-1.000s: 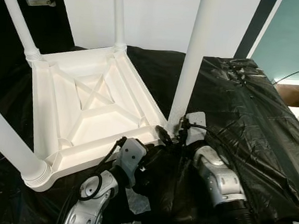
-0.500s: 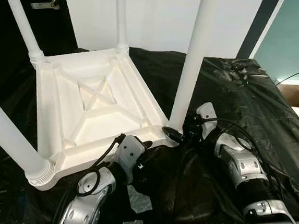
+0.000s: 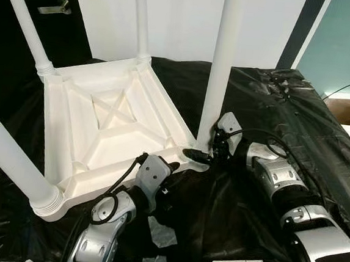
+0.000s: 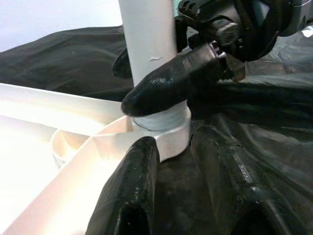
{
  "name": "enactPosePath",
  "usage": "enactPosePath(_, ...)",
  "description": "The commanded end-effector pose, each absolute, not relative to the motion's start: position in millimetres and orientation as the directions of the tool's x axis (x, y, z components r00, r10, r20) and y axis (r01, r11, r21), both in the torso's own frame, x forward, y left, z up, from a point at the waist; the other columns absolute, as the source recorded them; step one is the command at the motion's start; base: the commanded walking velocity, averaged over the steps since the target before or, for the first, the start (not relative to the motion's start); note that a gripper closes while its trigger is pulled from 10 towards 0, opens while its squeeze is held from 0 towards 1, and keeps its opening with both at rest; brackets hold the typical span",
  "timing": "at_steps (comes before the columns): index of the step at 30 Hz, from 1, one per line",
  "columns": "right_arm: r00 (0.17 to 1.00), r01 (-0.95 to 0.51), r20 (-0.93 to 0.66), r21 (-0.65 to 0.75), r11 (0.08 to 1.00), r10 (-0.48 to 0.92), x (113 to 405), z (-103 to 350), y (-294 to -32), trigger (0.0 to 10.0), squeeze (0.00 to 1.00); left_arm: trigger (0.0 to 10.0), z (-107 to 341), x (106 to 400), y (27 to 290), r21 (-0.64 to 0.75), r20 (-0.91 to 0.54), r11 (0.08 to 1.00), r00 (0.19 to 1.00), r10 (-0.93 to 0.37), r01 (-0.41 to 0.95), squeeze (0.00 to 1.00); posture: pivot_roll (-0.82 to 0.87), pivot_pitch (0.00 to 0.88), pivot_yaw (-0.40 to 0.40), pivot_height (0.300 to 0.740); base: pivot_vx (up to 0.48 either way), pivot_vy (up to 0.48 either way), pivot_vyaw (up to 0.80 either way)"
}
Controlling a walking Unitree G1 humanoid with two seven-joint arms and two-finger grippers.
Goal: Building children table
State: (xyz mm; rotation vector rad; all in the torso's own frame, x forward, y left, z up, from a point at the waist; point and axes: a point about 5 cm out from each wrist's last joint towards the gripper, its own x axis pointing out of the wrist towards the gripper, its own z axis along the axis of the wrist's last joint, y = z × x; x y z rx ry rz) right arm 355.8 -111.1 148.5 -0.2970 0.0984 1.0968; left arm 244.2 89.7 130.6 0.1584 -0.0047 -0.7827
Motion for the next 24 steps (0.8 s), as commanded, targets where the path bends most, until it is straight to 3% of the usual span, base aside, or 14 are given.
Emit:
enactPosePath(1, 0.399, -0.916, -0.274, -0.173, 0.363, 0.875, 352.3, 139.8, -109.5, 0.0, 0.0, 10.0, 129.9, 245.2, 95.5, 0.142, -0.054, 0.754, 0.766, -0.641, 0.641, 0.0, 0.15, 0.003, -0.027, 0.74, 0.0, 0.0, 0.0)
enactPosePath(10, 0.404, -0.915, -0.272, -0.13, 0.383, 0.873, 351.9, 134.8, -116.8, 0.0, 0.0, 10.0, 129.7, 244.9, 94.3, 0.137, -0.051, 0.756, 0.766, -0.64, 0.641, 0.0, 0.14, 0.009, -0.03, 0.74, 0.0, 0.0, 0.0)
enactPosePath(11, 0.425, -0.905, -0.26, -0.115, 0.409, 0.867, 351.7, 134.0, -117.5, 10.0, 0.0, 10.0, 129.7, 244.6, 93.6, 0.136, -0.05, 0.755, 0.765, -0.642, 0.642, 0.0, 0.13, 0.014, -0.034, 0.74, 0.0, 0.0, 0.0)
enactPosePath(14, 0.458, -0.889, -0.25, -0.114, 0.444, 0.853, 351.2, 132.9, -117.6, 10.0, 0.0, 10.0, 129.6, 244.0, 92.9, 0.134, -0.05, 0.754, 0.765, -0.643, 0.643, 0.0, 0.13, 0.019, -0.035, 0.74, 0.0, 0.0, 0.0)
enactPosePath(19, 0.61, -0.785, -0.215, -0.038, 0.618, 0.763, 343.7, 121.4, -104.6, 10.0, 0.0, 10.0, 127.2, 241.6, 89.1, 0.122, -0.055, 0.749, 0.758, -0.649, 0.651, 0.0, 0.12, 0.032, -0.033, 0.74, 0.0, 0.0, 0.0)
enactPosePath(24, 0.698, -0.699, -0.208, 0.005, 0.715, 0.685, 336.1, 112.7, -96.6, 10.0, 0.0, 10.0, 126.8, 239.7, 87.6, 0.115, -0.055, 0.744, 0.753, -0.656, 0.658, 0.0, 0.12, 0.034, -0.034, 0.74, 0.0, 0.0, 0.0)
